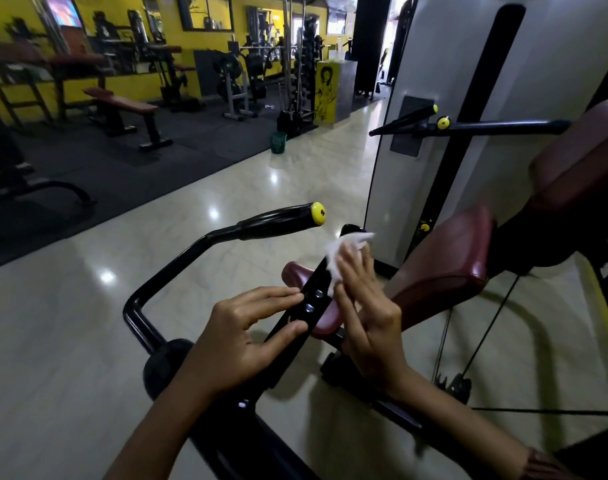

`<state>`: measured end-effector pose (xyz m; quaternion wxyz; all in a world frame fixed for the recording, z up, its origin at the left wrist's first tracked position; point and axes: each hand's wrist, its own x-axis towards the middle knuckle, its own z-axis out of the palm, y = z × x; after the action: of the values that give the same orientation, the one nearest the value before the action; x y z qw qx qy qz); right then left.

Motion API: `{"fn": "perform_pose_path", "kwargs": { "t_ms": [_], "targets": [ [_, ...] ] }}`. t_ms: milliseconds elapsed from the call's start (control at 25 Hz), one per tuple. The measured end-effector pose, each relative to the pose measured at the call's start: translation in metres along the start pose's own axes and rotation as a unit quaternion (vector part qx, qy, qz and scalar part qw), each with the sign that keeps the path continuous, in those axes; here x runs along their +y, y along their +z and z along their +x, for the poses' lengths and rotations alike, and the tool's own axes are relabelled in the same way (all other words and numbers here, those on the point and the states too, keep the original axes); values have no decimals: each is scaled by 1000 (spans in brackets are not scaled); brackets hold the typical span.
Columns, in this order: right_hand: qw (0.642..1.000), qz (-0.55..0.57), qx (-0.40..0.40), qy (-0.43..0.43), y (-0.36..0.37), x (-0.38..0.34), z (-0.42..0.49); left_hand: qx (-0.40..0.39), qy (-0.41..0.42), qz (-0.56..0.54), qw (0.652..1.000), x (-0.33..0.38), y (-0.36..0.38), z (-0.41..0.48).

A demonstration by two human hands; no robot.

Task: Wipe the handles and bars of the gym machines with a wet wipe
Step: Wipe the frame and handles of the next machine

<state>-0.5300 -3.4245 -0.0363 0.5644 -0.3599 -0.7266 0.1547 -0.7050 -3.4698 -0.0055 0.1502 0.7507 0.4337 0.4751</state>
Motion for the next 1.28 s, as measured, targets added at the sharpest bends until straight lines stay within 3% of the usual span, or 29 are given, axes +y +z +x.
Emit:
{"fn": "perform_pose_path", "kwargs": {
  "t_ms": [120,320,560,760,960,1080,1200,1280],
  "targets": [
    [974,-132,-85,-161,-11,0,9,-1,5,6,1000,1,0,0],
    [958,-234,-122,-117,-22,2,48,3,2,19,1000,3,-2,-2],
    [923,-161,-252,-241,-14,-28,16,11,-18,52,998,11,-18,-30],
    [925,-224,-217,-216,-14,-24,30,44,-65,53,995,14,-31,-59],
    [903,-143,-273,-298,13,-41,-15,121,-90,71,986,17,-23,-74],
    [890,-153,-252,-349,-10,-24,-7,143,-111,63,981,16,-20,-81],
    [908,-241,-195,-281,-3,-25,10,148,-108,73,980,16,-18,-86],
    [907,-254,-203,-268,18,-39,8,141,-98,88,981,16,-16,-88]
  ]
}}
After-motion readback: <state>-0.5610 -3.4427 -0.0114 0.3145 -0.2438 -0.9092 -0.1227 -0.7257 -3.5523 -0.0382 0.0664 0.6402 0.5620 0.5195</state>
